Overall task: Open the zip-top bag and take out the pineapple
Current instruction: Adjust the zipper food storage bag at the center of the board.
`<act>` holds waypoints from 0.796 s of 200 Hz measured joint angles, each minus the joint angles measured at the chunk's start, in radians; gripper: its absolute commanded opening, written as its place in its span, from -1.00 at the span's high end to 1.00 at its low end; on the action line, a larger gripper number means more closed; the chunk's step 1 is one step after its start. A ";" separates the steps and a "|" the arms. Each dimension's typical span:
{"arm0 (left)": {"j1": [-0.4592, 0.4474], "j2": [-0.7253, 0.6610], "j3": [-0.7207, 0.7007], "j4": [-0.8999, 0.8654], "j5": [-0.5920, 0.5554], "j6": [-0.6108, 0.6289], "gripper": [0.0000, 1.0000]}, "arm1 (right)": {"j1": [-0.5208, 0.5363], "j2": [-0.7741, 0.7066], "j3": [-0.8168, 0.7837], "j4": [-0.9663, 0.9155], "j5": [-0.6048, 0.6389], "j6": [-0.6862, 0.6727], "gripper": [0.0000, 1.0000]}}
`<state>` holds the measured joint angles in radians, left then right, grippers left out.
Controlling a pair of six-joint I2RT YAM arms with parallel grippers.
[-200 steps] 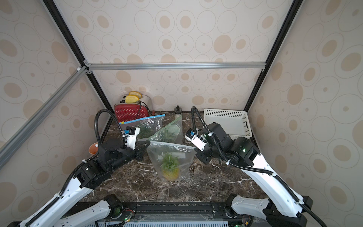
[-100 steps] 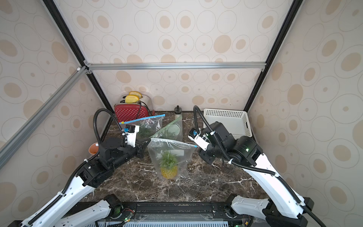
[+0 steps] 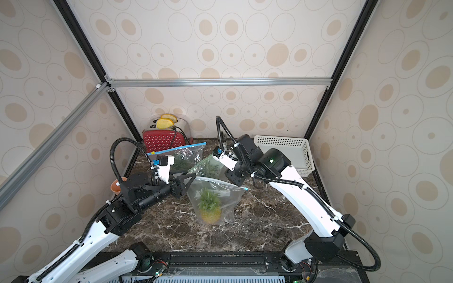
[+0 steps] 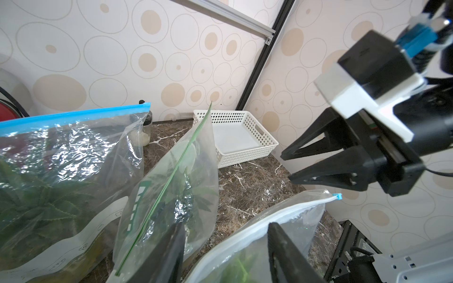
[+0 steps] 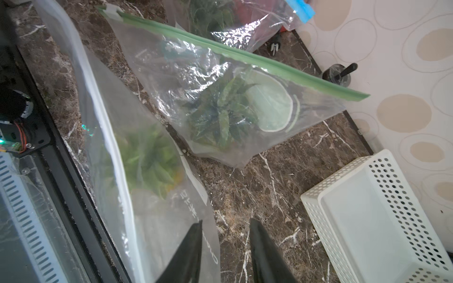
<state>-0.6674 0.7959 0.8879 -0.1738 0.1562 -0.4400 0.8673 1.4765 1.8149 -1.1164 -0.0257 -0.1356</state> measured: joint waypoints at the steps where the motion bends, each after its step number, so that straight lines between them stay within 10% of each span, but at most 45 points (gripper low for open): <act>1: 0.000 0.000 0.000 0.000 0.000 0.000 -0.15 | 0.000 0.001 0.001 0.000 -0.002 0.000 0.27; 159: 0.000 -0.060 0.000 -0.069 0.002 -0.010 -0.18 | 0.000 0.032 0.072 -0.050 -0.226 -0.005 0.28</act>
<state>-0.6674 0.7357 0.8883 -0.2428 0.1585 -0.4500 0.8673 1.5082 1.8866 -1.1664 -0.2516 -0.1402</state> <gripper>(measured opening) 0.591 0.367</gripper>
